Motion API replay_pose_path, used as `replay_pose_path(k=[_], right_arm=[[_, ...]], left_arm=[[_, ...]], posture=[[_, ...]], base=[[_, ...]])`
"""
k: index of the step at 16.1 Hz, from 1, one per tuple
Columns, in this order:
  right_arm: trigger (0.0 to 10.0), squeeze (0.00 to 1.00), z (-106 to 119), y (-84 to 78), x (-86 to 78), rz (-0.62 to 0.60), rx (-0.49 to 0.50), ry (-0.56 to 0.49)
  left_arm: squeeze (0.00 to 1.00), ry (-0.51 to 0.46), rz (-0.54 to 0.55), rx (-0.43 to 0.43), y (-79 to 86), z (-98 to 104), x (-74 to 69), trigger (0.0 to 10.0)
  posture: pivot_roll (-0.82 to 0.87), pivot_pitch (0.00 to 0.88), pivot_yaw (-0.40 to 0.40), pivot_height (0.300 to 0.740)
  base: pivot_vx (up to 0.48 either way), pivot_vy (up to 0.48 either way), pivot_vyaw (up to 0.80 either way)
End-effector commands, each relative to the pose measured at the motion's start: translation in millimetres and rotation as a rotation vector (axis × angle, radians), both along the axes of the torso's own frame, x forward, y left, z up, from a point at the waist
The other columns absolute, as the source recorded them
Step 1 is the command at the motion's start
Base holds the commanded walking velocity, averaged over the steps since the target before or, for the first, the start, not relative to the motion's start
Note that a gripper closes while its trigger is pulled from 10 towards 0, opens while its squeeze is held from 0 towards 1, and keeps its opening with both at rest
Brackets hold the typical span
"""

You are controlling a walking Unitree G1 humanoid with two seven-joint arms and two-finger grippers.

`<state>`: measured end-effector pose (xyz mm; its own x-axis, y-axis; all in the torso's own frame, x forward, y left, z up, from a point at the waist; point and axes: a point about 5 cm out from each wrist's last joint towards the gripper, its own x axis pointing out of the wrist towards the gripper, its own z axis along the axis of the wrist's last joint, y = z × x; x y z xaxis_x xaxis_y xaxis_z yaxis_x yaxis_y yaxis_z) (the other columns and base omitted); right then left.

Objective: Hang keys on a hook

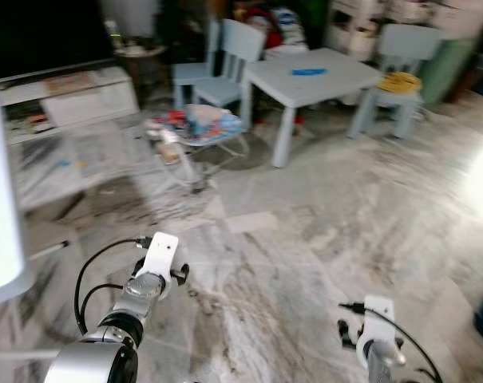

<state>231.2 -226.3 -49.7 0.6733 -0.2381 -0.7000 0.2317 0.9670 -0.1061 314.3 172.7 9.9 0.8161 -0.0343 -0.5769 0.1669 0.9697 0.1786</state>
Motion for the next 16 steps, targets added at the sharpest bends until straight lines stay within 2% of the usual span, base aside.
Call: replay_pose_path(k=[1,2,3,4,5,6,7,8,10,11,12,13,14,15,16], right_arm=[[10.0,0.0,17,-6.8,20.6,-0.03,-0.016,-0.082],[10.0,0.0,30,-10.6,35.0,-0.037,-0.026,-0.142],[10.0,0.0,51,-24.2,51.5,-0.048,-0.058,-0.253],[10.0,0.0,53,-29.0,50.4,-0.047,-0.068,-0.278],[10.0,0.0,55,-40.6,43.0,-0.041,-0.091,-0.326],[10.0,0.0,60,-45.5,44.1,-0.027,-0.11,-0.357],[10.0,0.0,80,-56.2,51.1,-0.012,-0.142,-0.472],[10.0,0.0,89,-59.3,52.7,-0.009,-0.148,-0.522],[10.0,0.0,102,-58.5,55.5,0.037,-0.161,-0.58],[10.0,0.0,113,-54.5,56.6,0.105,-0.181,-0.622],[10.0,0.0,117,-52.9,56.5,0.126,-0.188,-0.634],[10.0,0.0,130,-45.2,54.9,0.187,-0.179,-0.675],[10.0,0.0,143,-36.2,50.4,0.236,-0.156,-0.713],[10.0,0.0,162,-24.7,42.0,0.268,-0.156,-0.764],[10.0,0.0,162,-24.7,42.0,0.268,-0.156,-0.764]], left_arm=[[0.0,-0.055,0.036,-0.018,4.9,12,9.7,10.0],[0.0,-0.071,0.053,-0.032,10.4,13,9.9,10.0],[0.0,-0.118,0.05,0.03,21.2,22,14.9,10.0],[0.0,-0.138,0.043,0.05,23.3,26,17.2,10.0],[0.0,-0.208,0.016,0.025,27.1,39,24.8,10.0],[0.0,-0.248,0.018,0.011,30.1,49,30.0,10.0],[0.0,-0.353,0.037,-0.013,34.1,71,41.7,10.0],[0.0,-0.405,0.013,-0.022,30.5,80,45.4,10.0],[0.0,-0.482,-0.044,-0.02,24.0,92,48.3,10.0],[0.0,-0.533,-0.06,-0.019,21.4,101,49.1,10.0],[0.0,-0.546,-0.056,-0.022,21.4,103,49.2,10.0],[0.0,-0.585,-0.053,-0.036,20.8,112,47.4,10.0],[0.0,-0.629,-0.093,-0.053,15.3,121,41.3,10.0],[0.0,-0.659,-0.214,-0.07,2.8,130,23.3,10.0],[0.0,-0.659,-0.214,-0.07,2.8,130,23.3,10.0]], posture=[[-0.02,0.0,-0.025,0.74],[-0.04,0.0,-0.018,0.74],[-0.04,0.0,-0.017,0.74],[-0.04,0.0,-0.018,0.74],[-0.04,0.0,-0.022,0.74],[-0.04,0.0,-0.024,0.74],[-0.03,0.0,-0.029,0.74],[-0.03,0.0,-0.028,0.74],[-0.03,0.0,-0.014,0.74],[-0.04,0.0,0.001,0.74],[-0.04,0.0,0.001,0.74],[-0.04,0.0,0.02,0.74],[-0.03,0.0,0.021,0.74],[-0.02,0.0,0.019,0.74],[-0.02,0.0,0.019,0.74]], base=[[0.0,0.0,0.8],[0.0,0.0,0.8],[0.0,0.0,0.8],[0.0,0.0,0.8],[0.0,0.0,0.8],[0.0,0.0,0.8],[0.0,0.0,0.8],[0.0,0.0,0.8],[0.0,0.0,0.8],[0.0,0.0,0.8],[0.0,0.0,0.8],[0.0,0.0,0.8],[0.0,0.0,0.8],[0.0,0.0,0.8],[0.0,0.0,0.8]])
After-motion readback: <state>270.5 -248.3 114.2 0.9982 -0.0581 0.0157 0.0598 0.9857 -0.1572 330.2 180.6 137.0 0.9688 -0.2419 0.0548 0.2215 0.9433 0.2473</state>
